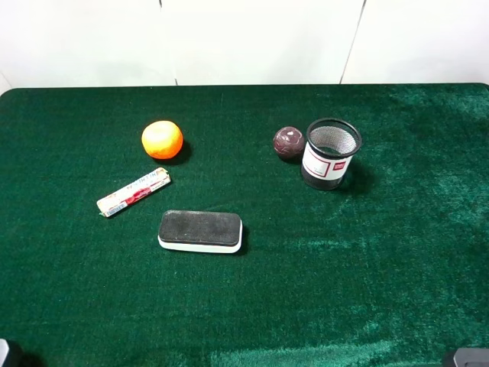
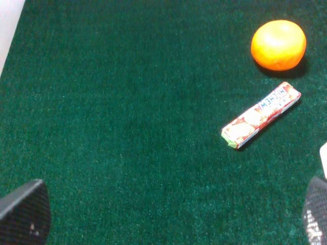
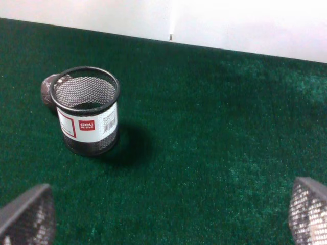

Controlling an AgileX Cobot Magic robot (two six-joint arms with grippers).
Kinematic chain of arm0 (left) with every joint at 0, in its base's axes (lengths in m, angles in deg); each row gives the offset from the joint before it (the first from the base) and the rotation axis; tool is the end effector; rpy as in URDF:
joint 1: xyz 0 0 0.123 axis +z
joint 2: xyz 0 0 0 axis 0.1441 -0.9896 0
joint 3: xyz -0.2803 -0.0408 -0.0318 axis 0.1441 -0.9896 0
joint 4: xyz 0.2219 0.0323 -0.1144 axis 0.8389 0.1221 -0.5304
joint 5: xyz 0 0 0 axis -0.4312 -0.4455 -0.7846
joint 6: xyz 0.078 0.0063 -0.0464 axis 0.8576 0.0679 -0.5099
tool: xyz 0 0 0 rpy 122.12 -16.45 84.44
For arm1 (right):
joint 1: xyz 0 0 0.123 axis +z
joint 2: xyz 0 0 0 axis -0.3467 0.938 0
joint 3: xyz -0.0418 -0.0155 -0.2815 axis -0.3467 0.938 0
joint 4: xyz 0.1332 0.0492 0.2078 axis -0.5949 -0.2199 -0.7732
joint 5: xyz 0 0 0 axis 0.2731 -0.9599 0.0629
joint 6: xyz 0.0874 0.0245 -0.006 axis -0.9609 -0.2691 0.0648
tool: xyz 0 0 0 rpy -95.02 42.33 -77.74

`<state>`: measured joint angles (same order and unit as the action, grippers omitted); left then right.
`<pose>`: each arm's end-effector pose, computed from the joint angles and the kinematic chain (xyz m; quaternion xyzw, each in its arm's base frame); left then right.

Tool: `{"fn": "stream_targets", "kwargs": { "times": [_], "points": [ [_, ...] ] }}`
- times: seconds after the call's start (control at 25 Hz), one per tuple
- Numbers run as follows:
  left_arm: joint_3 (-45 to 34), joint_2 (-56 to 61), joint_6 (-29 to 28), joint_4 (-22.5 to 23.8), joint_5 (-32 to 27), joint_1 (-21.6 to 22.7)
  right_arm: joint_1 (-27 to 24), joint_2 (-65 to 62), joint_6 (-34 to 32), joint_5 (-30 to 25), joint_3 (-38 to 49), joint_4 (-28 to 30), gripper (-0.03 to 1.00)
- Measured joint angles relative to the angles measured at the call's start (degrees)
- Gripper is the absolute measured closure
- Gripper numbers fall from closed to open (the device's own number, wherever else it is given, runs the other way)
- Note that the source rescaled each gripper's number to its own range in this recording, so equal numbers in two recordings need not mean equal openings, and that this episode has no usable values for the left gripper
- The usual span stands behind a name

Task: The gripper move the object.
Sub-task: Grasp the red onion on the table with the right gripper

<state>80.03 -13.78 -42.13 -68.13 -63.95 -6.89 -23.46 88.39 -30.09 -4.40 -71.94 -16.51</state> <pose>-0.0061 -0.0006 0.2784 -0.0005 0.8491 0.0091 0.5281 -0.0050 0.0149 0.2818 -0.0805 0.8344 0.0136 0.5451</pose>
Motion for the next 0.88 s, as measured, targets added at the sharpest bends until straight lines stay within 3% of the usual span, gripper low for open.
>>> {"fn": "stream_targets", "kwargs": {
  "times": [0.88],
  "points": [
    [0.0,0.0,0.0,0.0,0.0,0.0,0.0,3.39,0.39,0.2,-2.06,-0.27,-0.03]
  ]
}}
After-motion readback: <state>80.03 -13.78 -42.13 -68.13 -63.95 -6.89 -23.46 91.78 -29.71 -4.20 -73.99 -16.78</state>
